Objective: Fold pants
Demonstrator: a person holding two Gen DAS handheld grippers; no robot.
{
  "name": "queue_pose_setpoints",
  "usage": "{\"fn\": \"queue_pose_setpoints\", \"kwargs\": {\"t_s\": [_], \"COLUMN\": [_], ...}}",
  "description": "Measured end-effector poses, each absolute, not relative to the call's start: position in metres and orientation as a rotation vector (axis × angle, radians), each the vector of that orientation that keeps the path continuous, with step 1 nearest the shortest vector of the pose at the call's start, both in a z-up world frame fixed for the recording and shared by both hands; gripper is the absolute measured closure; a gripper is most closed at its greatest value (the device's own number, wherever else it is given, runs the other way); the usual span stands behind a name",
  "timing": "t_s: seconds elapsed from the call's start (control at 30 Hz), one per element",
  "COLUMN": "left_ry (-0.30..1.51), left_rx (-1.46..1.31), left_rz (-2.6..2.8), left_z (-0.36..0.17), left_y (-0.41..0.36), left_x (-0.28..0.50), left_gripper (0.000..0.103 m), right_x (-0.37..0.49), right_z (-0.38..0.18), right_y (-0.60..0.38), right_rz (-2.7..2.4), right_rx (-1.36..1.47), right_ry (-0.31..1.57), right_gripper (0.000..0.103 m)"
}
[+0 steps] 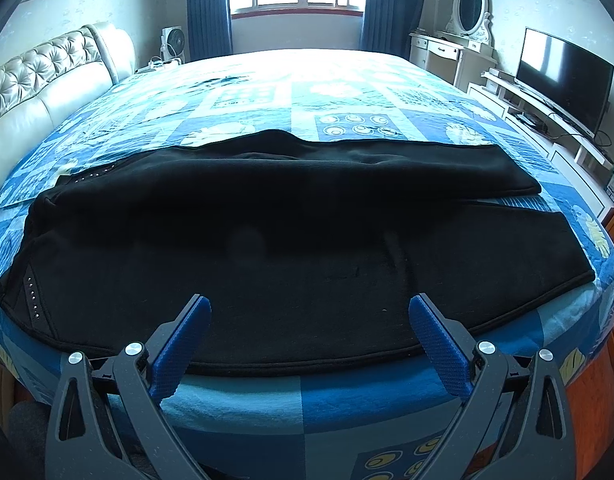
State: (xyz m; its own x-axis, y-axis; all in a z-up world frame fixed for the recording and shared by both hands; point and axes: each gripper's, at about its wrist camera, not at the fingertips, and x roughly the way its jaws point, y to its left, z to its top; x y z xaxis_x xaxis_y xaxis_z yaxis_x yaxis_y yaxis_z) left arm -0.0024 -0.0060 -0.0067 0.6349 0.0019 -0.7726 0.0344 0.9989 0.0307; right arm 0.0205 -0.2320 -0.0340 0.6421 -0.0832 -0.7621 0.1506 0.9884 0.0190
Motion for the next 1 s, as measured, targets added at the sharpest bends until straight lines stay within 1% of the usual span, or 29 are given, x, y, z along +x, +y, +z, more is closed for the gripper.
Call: {"fn": "queue_pose_setpoints", "kwargs": {"t_s": [0.17, 0.27, 0.33, 0.37, 0.53, 0.63, 0.7, 0.8, 0.87, 1.0], "left_ry": [0.893, 0.877, 0.833, 0.813, 0.823, 0.904, 0.967, 1.011, 1.033, 1.079], "left_rx": [0.04, 0.059, 0.054, 0.029, -0.029, -0.055, -0.107, -0.186, -0.219, -0.323], "left_rz": [-0.042, -0.068, -0.106, -0.148, -0.248, -0.274, -0.29, -0.327, -0.336, -0.403], "left_z": [-0.008, -0.005, 0.003, 0.009, 0.021, 0.016, 0.005, -0.014, -0.026, -0.048], "left_y": [-0.004, -0.002, 0.003, 0.011, 0.059, 0.098, 0.13, 0.167, 0.183, 0.197], "left_x": [-0.002, 0.0, 0.004, 0.007, 0.039, 0.081, 0.117, 0.167, 0.199, 0.246], "left_gripper": [0.002, 0.002, 0.002, 0.002, 0.002, 0.002, 0.002, 0.002, 0.002, 0.004], "right_x": [0.022, 0.026, 0.031, 0.034, 0.072, 0.106, 0.133, 0.174, 0.203, 0.256], "right_z": [-0.031, -0.025, -0.016, -0.011, 0.005, 0.013, 0.015, 0.011, 0.004, -0.014], "right_y": [-0.229, -0.23, -0.232, -0.235, -0.244, -0.245, -0.244, -0.24, -0.24, -0.245], "right_rz": [-0.095, -0.008, 0.064, 0.102, 0.25, 0.325, 0.365, 0.428, 0.453, 0.533], "right_rx": [0.081, 0.097, 0.119, 0.135, 0.149, 0.131, 0.089, 0.028, 0.006, 0.053], "right_ry": [0.87, 0.88, 0.862, 0.85, 0.838, 0.838, 0.838, 0.862, 0.89, 0.963], "right_gripper": [0.004, 0.004, 0.004, 0.004, 0.004, 0.004, 0.004, 0.004, 0.004, 0.004]}}
